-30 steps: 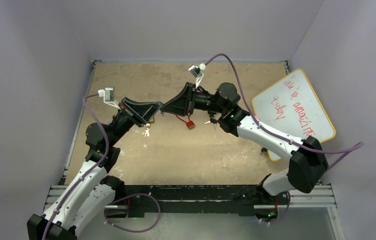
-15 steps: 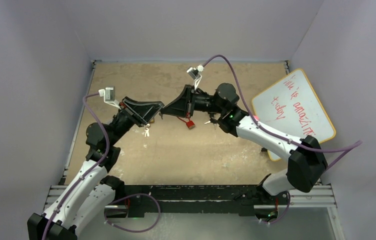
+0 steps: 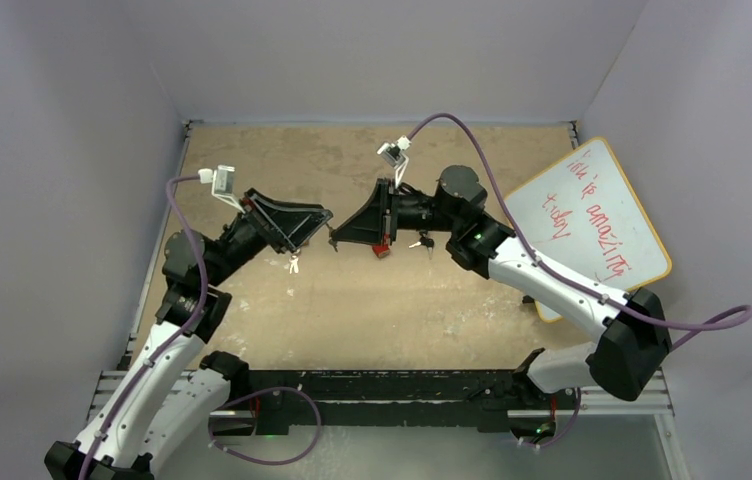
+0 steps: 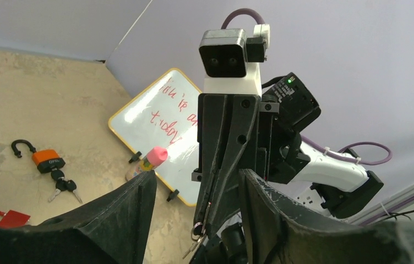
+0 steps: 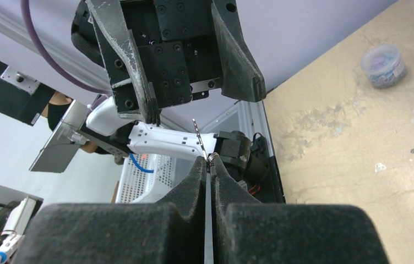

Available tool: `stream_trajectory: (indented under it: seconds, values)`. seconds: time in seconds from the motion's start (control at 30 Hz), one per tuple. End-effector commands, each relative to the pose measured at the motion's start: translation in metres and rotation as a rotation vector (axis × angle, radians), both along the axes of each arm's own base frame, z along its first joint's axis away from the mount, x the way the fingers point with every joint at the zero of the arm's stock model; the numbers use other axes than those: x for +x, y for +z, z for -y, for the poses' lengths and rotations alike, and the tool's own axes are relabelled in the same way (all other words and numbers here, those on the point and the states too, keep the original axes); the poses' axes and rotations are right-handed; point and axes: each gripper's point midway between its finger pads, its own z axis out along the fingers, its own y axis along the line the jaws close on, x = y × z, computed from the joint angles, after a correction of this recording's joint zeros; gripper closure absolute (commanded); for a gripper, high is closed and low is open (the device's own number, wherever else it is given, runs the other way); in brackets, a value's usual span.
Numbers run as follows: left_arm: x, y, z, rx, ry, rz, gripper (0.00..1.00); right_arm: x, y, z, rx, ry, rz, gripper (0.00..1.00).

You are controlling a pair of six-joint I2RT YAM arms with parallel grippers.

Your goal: Unlock with the key

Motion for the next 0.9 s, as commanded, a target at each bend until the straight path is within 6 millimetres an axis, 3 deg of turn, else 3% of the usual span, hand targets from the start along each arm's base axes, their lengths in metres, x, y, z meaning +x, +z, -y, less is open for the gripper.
stream_trajectory:
  seconds: [0.0, 0.13, 0.23, 0.4, 0.57, 0.73, 0.77, 0.83, 0.87]
  values:
    - [-0.008, 0.002, 0.004, 0.041, -0.044, 0.026, 0.45, -0.005, 0.014, 0.005, -0.016, 0.009, 0.022, 1.0]
    - [-0.014, -0.005, 0.012, 0.069, -0.114, 0.024, 0.53, -0.003, 0.008, 0.004, -0.052, -0.004, -0.02, 1.0]
    - [-0.018, -0.011, 0.017, 0.09, -0.159, 0.02, 0.65, 0.0, 0.009, 0.003, -0.055, -0.017, -0.03, 1.0]
    - [-0.028, -0.012, 0.015, 0.124, -0.179, 0.023, 0.75, 0.003, 0.011, 0.003, -0.056, -0.037, -0.043, 1.0]
    - [-0.03, -0.005, 0.011, 0.126, -0.153, 0.036, 1.0, -0.001, 0.012, 0.004, -0.056, -0.015, -0.033, 1.0]
    - [-0.03, 0.001, 0.012, 0.105, -0.156, 0.062, 1.0, -0.009, 0.008, 0.005, -0.064, 0.029, -0.026, 1.0]
    - [-0.03, 0.002, 0.012, 0.103, -0.153, 0.068, 1.0, -0.008, 0.008, 0.005, -0.064, 0.03, -0.026, 0.98]
    - [-0.03, 0.002, 0.012, 0.101, -0.152, 0.072, 1.0, -0.006, 0.008, 0.006, -0.061, 0.01, -0.025, 0.63]
    - [-0.03, 0.002, 0.012, 0.099, -0.152, 0.074, 1.0, -0.004, 0.009, 0.006, -0.054, -0.005, -0.023, 0.52]
